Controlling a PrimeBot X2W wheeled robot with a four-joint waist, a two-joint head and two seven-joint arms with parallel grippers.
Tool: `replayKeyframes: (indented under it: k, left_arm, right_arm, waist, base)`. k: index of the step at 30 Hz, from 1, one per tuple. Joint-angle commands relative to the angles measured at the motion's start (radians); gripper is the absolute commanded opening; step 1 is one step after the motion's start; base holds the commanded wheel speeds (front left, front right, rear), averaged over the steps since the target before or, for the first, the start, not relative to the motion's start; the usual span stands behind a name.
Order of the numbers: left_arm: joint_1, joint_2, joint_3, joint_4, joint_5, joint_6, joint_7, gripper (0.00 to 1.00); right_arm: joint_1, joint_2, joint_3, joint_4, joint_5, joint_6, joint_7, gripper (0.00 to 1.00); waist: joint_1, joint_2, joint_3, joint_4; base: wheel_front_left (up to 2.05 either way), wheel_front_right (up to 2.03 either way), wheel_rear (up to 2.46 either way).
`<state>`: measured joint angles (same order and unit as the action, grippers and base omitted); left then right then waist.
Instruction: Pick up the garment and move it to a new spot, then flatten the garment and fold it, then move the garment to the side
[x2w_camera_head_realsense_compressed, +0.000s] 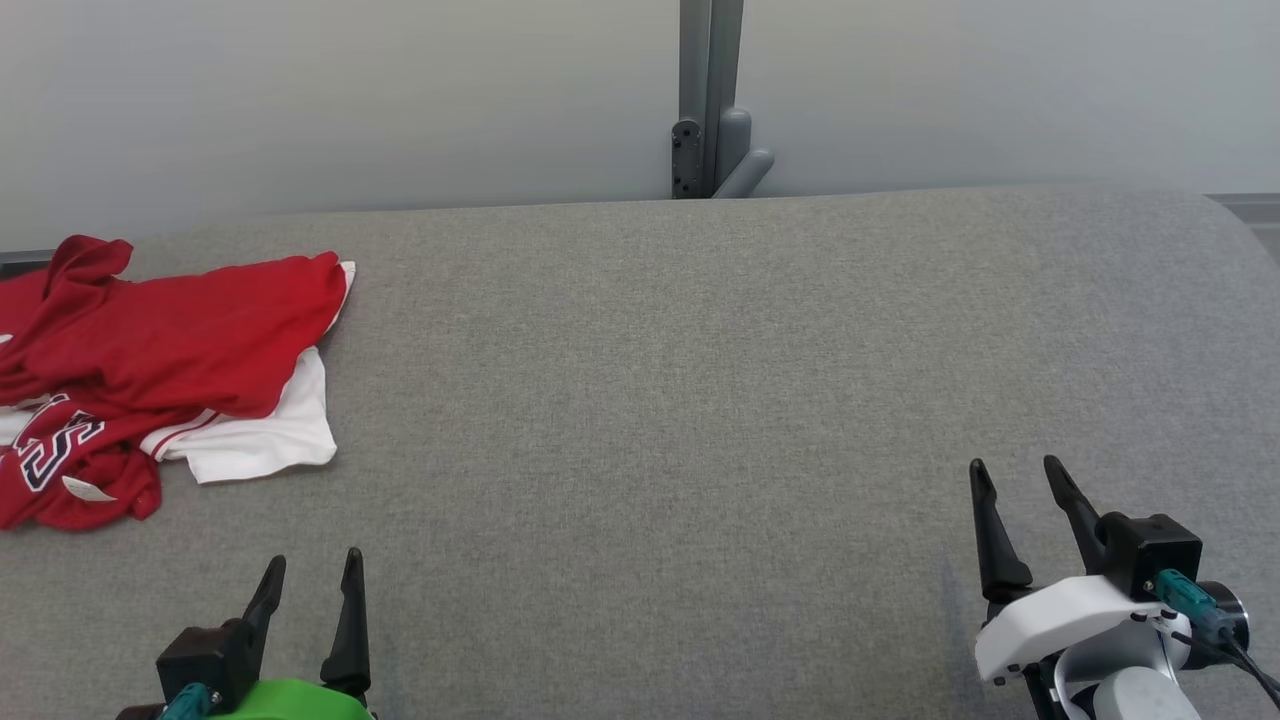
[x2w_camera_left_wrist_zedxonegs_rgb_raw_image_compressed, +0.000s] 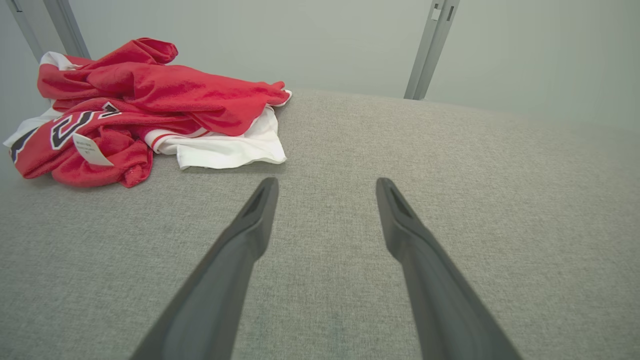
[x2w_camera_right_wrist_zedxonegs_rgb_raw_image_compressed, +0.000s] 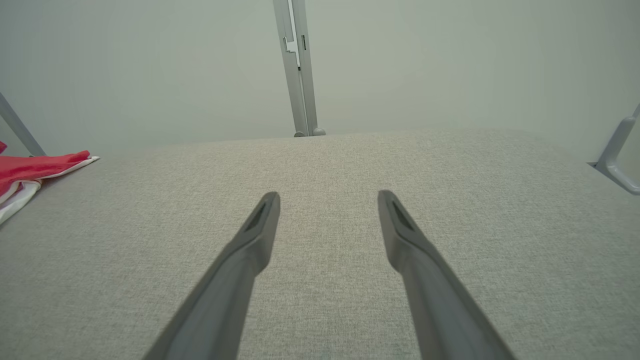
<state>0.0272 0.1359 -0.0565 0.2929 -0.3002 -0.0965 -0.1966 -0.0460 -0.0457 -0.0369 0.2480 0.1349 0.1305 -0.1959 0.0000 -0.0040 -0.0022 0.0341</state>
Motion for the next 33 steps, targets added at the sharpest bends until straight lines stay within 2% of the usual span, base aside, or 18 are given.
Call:
replayKeyframes:
  k: [1, 33]
  left_arm:
    - [0.005, 0.007, 0.004, -0.006, 0.032, -0.002, -0.011, 1.0]
    - [0.042, -0.009, 0.023, -0.02, 0.269, -0.009, -0.071, 1.0]
  right_arm:
    - [0.006, -0.006, -0.006, -0.007, -0.023, 0.0, -0.013, 1.0]
    - [0.029, -0.007, 0.0, 0.002, -0.236, 0.0, -0.073, 1.0]
  waist:
    - [0.0, 0.003, 0.0, 0.001]
    - [0.0, 0.004, -0.001, 0.011]
  base:
    - [0.0, 0.0, 0.0]
    - [0.0, 0.0, 0.0]
